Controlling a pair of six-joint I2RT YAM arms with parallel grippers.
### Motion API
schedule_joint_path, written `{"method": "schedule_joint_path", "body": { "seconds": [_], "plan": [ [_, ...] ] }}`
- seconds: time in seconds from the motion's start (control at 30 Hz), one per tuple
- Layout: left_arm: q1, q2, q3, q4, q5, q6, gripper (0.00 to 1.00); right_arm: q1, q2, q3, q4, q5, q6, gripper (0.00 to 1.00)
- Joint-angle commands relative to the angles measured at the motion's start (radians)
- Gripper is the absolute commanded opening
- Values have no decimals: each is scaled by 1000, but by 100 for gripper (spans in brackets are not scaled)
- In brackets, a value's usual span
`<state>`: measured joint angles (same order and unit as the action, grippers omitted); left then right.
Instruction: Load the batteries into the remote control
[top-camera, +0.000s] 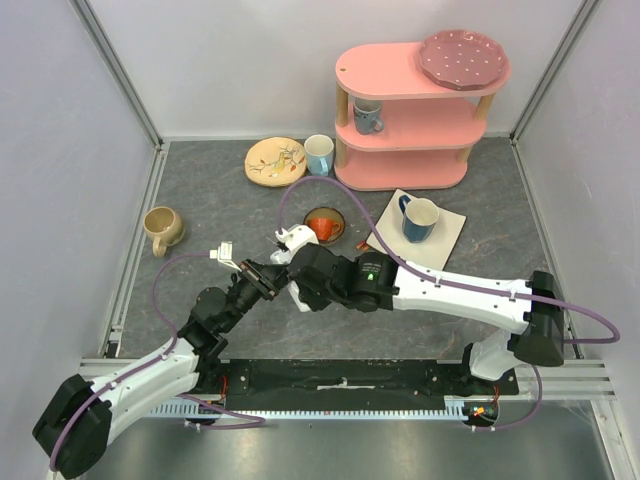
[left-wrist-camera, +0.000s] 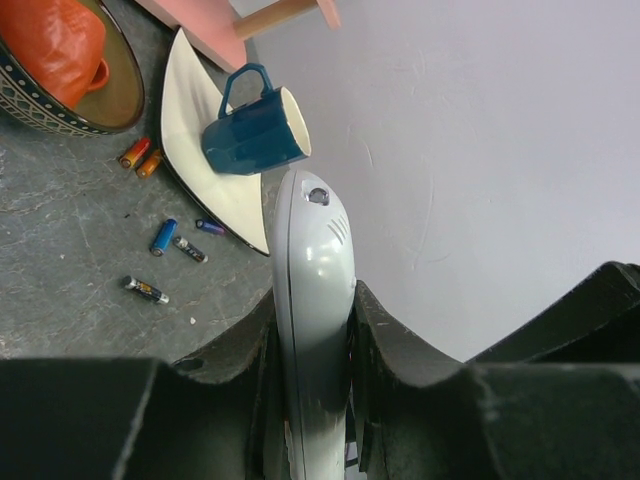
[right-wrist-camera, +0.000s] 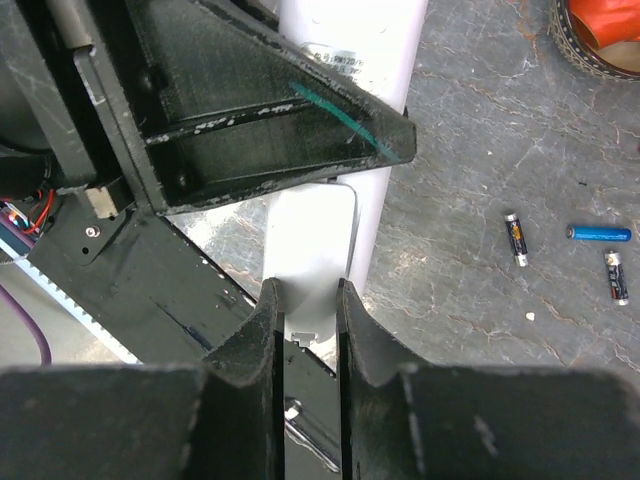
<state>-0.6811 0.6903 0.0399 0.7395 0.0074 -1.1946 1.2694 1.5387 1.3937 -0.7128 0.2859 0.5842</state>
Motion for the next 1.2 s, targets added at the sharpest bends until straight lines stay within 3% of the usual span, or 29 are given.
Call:
{"method": "schedule_joint_path", "body": {
  "seconds": [0.0,1.17],
  "plan": [
    [-1,-25,-66,51,8,10,2,-15,18,62,-28,-10,-23,0],
    [-3,-48,-49,64,45,-39,2,-39,77,71,-45,10,-17,2]
  ]
}}
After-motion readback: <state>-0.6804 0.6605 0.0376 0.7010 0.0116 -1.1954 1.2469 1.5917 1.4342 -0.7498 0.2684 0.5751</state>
